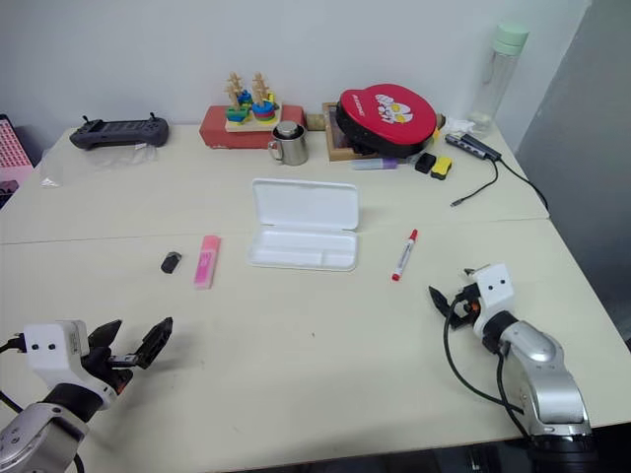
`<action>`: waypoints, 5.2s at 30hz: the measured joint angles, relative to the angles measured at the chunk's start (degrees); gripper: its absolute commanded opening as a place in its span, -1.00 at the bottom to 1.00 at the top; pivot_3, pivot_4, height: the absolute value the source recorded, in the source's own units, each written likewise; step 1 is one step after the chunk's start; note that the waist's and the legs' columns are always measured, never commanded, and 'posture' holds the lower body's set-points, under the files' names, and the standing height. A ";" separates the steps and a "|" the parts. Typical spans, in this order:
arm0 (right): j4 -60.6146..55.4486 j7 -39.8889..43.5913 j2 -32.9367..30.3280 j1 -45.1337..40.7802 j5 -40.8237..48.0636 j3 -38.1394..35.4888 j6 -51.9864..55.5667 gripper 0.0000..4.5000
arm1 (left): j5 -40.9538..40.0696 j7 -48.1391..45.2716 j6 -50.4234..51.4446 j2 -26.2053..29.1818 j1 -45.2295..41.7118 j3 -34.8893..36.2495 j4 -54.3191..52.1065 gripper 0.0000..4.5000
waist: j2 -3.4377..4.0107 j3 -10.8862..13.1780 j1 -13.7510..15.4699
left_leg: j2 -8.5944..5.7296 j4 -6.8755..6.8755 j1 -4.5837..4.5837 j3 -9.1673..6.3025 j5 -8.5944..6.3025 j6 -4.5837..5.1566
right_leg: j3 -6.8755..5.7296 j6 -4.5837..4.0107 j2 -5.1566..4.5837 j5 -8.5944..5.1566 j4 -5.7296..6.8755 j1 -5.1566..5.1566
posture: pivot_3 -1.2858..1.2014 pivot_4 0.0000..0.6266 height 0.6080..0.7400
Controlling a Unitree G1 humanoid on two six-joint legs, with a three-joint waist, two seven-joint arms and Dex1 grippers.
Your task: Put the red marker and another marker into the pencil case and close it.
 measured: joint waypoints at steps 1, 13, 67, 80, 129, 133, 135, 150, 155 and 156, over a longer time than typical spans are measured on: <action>0.00 -0.04 0.01 0.00 0.00 0.00 0.00 0.99 | 0.00 0.01 0.00 0.00 -0.05 0.00 0.00 1.00 | 0.00 0.00 0.00 | 0.00 0.00 0.00 0.00 0.00 0.00 | 0.00 0.00 0.00 0.00 0.00 0.00 | 0.03 -0.52 1.00; -0.02 -0.46 0.08 -0.06 -0.02 0.21 0.00 0.99 | 0.32 0.06 0.95 0.02 -0.24 -0.17 -0.05 1.00 | 0.00 0.00 -0.01 | 0.00 0.00 0.01 0.00 0.00 0.00 | -0.01 0.00 0.00 0.00 0.01 0.00 | 0.03 -0.52 1.00; 1.89 20.08 -4.93 -34.92 1.88 24.41 19.05 0.99 | 4.92 -28.07 -1.96 24.23 1.09 -2.21 3.67 1.00 | 0.14 0.10 -0.40 | 0.16 -0.07 -0.11 0.00 -0.01 0.02 | -0.09 -0.34 0.13 0.14 -0.12 -0.12 | 0.03 -0.52 1.00; 11.81 26.65 0.54 -42.16 -3.00 33.65 17.34 0.99 | 7.97 -30.00 -3.21 24.76 -1.34 -2.24 6.18 1.00 | 0.20 0.13 -0.80 | 0.55 -0.11 -0.10 0.05 -0.01 0.01 | -0.16 -0.47 0.47 0.19 -0.05 -0.25 | 0.03 -0.52 1.00; 31.76 33.11 8.46 -49.65 -15.96 36.14 10.96 -0.98 | 8.42 -27.18 -1.14 22.72 -1.50 -3.05 3.57 1.00 | 0.22 0.14 -1.44 | 0.57 -0.12 -0.06 0.05 -0.01 0.01 | -0.16 -0.49 0.50 0.21 0.14 -0.31 | 0.03 -0.52 1.00; 28.16 34.54 7.08 -48.44 -16.00 36.27 11.30 -0.98 | 8.45 -27.12 -0.59 22.71 -1.87 -3.74 3.57 1.00 | 0.22 0.14 -1.43 | 0.57 -0.13 -0.07 0.04 -0.01 0.01 | -0.17 -0.49 0.50 0.21 0.13 -0.32 | 0.03 -0.52 1.00; 24.89 35.57 5.12 -47.03 -16.08 37.06 10.87 -0.98 | 8.48 -27.04 -0.58 22.63 -2.20 -3.87 3.53 1.00 | 0.23 0.15 -1.22 | 0.57 -0.12 -0.10 0.02 -0.02 0.01 | -0.18 -0.49 0.49 0.21 0.12 -0.32 | 0.03 -0.52 1.00; -5.11 42.73 -8.04 -36.48 -13.35 38.82 13.52 -0.98 | 10.04 -28.64 -0.67 23.98 -2.99 -5.83 5.62 1.00 | 0.26 0.18 -1.37 | 0.62 -0.06 -0.06 0.05 -0.02 -0.01 | -0.18 -0.48 0.53 0.19 0.08 -0.28 | 0.03 -0.52 1.00; -8.07 41.77 -7.98 -35.04 -13.31 39.22 15.13 -0.98 | 10.55 -30.61 -0.78 26.15 -4.56 -7.18 7.28 1.00 | 0.26 0.17 -1.37 | 0.63 -0.09 -0.07 0.04 -0.02 -0.01 | -0.19 -0.49 0.54 0.20 0.06 -0.29 | 0.03 -0.52 1.00; -9.12 41.66 -7.86 -34.45 -13.24 39.36 15.69 -0.98 | 10.69 -31.24 -0.83 26.83 -4.91 -7.33 7.86 1.00 | 0.26 0.18 -1.36 | 0.62 -0.11 -0.07 0.04 -0.02 -0.01 | -0.19 -0.49 0.54 0.20 0.07 -0.29 | 0.03 -0.52 1.00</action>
